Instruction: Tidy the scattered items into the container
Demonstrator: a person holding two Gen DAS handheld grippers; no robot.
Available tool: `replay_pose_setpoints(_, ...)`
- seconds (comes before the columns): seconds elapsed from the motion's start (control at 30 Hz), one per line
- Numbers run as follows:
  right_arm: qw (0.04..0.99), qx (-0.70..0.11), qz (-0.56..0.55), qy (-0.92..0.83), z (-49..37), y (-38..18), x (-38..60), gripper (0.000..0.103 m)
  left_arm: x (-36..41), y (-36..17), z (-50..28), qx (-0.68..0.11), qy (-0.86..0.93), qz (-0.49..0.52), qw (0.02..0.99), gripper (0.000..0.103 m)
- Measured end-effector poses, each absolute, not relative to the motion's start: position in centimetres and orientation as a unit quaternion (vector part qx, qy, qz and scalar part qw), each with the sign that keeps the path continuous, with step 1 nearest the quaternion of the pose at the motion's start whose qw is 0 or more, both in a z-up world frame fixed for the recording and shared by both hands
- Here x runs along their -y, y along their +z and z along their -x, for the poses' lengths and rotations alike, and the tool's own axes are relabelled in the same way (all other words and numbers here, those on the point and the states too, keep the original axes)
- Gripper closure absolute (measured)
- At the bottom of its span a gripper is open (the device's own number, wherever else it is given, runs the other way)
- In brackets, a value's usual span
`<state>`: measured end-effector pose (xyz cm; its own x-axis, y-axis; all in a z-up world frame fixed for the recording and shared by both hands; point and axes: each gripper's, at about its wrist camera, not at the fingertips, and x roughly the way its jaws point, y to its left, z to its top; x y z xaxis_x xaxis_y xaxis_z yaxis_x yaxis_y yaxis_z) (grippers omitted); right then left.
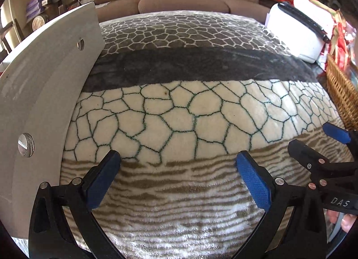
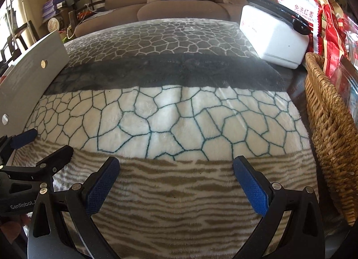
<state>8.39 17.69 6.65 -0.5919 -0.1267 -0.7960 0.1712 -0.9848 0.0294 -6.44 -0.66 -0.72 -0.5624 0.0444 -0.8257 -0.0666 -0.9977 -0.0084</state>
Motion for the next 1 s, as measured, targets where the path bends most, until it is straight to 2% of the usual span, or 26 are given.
replay_pose_setpoints(1.0, 0.083, -0.026, -0.445, -0.891, -8.31, 6.54, -17.62, 0.0, 0.82, -0.66, 6.41, -0.005, 0.884, 0.467, 0.023, 0.0)
